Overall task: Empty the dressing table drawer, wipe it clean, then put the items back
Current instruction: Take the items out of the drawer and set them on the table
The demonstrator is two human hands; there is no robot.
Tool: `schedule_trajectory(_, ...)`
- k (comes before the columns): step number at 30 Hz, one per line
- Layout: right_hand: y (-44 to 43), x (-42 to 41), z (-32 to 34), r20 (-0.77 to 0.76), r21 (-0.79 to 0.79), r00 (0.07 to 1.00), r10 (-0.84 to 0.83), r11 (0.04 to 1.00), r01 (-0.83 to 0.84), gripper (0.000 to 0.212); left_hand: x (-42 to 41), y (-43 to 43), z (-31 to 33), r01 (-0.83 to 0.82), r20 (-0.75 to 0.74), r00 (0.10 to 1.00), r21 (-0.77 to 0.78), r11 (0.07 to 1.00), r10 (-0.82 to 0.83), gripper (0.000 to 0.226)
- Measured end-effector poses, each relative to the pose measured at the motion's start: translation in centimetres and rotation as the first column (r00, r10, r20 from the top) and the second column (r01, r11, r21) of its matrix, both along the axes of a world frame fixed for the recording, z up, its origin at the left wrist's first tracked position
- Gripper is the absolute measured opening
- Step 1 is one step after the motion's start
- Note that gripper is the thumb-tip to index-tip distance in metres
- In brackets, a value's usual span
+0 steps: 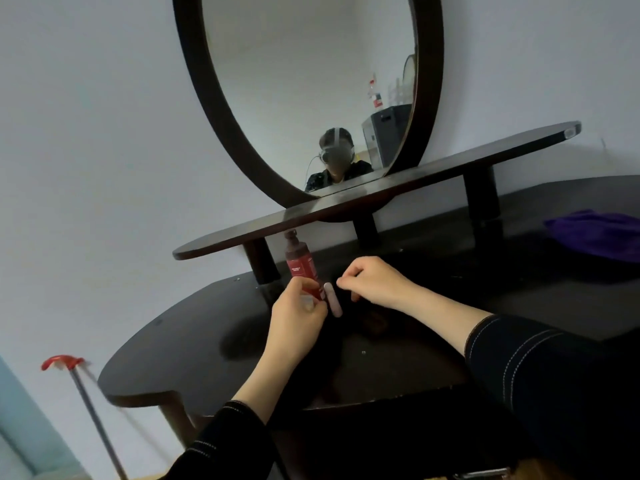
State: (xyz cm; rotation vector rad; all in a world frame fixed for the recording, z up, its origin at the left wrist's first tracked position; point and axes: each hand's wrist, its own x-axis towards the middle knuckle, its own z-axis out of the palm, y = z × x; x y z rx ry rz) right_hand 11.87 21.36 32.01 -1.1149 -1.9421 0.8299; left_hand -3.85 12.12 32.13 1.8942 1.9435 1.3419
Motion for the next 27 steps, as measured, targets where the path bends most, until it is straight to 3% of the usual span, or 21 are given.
schedule_trajectory(2,-0.3,0.9,0.2,-0.137,-0.063,0.991,0.010,0.998,-0.019,0.015,-0.1,0.3,0.0,-0.014,0.058,0.998,0.012,1.000,0.013,0.016)
schedule_trajectory(4,-1.1,1.8,0.5,-0.208,-0.114,0.978,0.011,0.993,-0.035,0.014,-0.1,0.1,-0.1,0.012,0.126,0.992,0.053,0.998,-0.019,0.022)
schedule_trajectory(7,-2.3,2.6,0.8,-0.247,-0.157,0.967,0.061,0.982,-0.102,0.016,0.0,-0.6,0.2,0.034,0.209,0.974,0.228,0.973,-0.083,0.030)
schedule_trajectory(12,-4.0,2.3,1.1,-0.222,-0.177,0.917,0.331,0.911,-0.372,0.026,1.0,-1.1,0.8,-0.004,0.068,0.997,0.548,0.836,-0.040,0.022)
schedule_trajectory(18,-5.3,1.4,1.1,-0.212,-0.181,0.904,0.371,0.894,-0.409,0.021,3.0,-1.8,1.3,0.027,0.096,0.991,0.546,0.837,-0.094,0.025)
schedule_trajectory(23,-5.8,1.3,1.0,-0.175,-0.155,0.884,0.433,0.875,-0.459,0.024,3.5,-2.7,1.3,0.041,0.307,0.915,0.573,0.818,-0.261,0.033)
schedule_trajectory(27,-6.3,1.1,1.0,-0.161,-0.162,0.871,0.465,0.858,-0.488,0.027,3.6,-2.3,1.5,0.027,0.403,0.873,0.522,0.852,-0.275,0.034)
